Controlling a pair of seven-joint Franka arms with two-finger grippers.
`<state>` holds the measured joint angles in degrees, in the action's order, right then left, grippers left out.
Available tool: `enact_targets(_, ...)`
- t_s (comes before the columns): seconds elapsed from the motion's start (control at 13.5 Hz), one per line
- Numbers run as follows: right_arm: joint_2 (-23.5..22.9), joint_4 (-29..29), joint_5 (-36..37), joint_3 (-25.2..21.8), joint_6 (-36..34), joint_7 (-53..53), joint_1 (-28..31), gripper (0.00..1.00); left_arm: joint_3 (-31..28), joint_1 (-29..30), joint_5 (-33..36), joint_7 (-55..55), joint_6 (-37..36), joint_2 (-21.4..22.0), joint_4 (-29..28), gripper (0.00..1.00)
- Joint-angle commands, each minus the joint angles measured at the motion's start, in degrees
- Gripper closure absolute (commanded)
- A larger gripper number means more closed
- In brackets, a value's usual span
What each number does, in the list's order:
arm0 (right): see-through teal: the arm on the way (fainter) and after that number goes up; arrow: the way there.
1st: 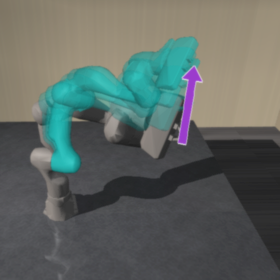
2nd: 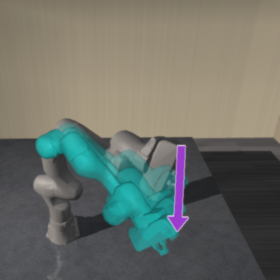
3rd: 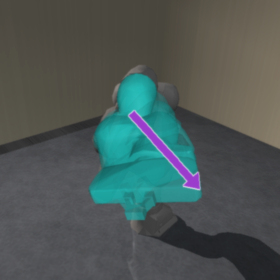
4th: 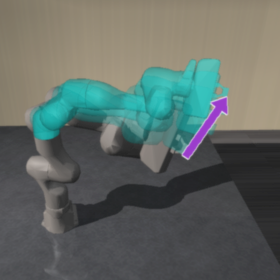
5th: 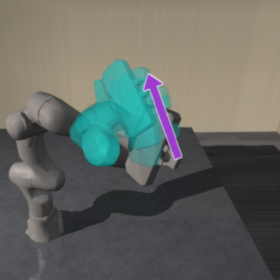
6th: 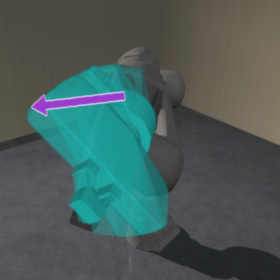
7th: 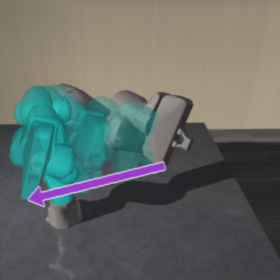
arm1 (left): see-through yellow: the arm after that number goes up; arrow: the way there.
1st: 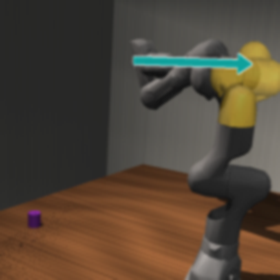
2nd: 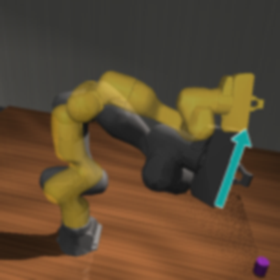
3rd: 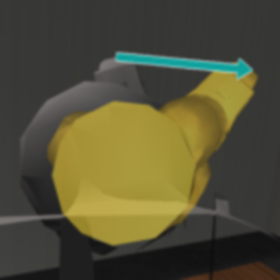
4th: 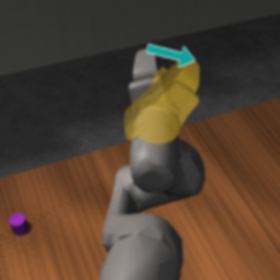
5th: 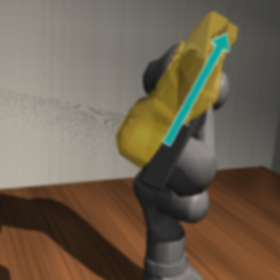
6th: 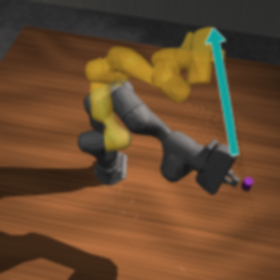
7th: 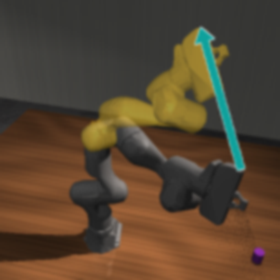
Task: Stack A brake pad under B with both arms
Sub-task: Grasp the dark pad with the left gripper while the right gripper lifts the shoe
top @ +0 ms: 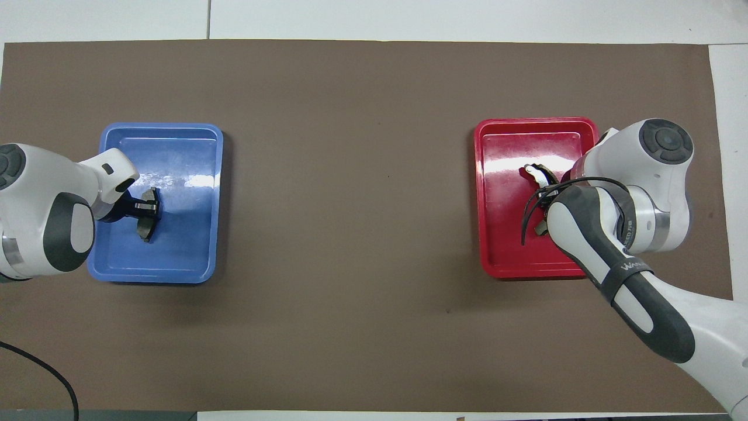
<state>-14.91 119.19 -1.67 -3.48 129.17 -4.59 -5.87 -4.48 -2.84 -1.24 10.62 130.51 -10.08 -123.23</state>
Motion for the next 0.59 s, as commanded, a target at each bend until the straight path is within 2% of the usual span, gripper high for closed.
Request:
enact_targets(0.0, 0.1, -2.1, -0.9, 0.1, -1.5, -1.6, 0.3, 1.0, 0.3, -0.7, -0.4, 0.4, -9.8, -0.5, 9.7, 0.99)
enact_targets(0.22, 0.8, -5.3, -0.9, 0.1, -5.8, -1.6, 0.2, 1.0, 5.5, -1.0, -0.3, -7.7, -17.7, -0.5, 18.0, 0.99)
enact_targets(0.44, 1.4, -12.7, -0.9, 0.1, -15.9, -1.6, 0.6, 1.0, 13.8, -1.7, 0.6, -22.4, -22.5, -0.6, 23.2, 0.99)
enact_targets(0.52, 1.5, -15.8, -0.9, 0.1, -19.8, -1.5, 0.7, 1.0, 18.2, -1.7, 2.6, -28.4, -23.0, -0.8, 24.3, 0.99)
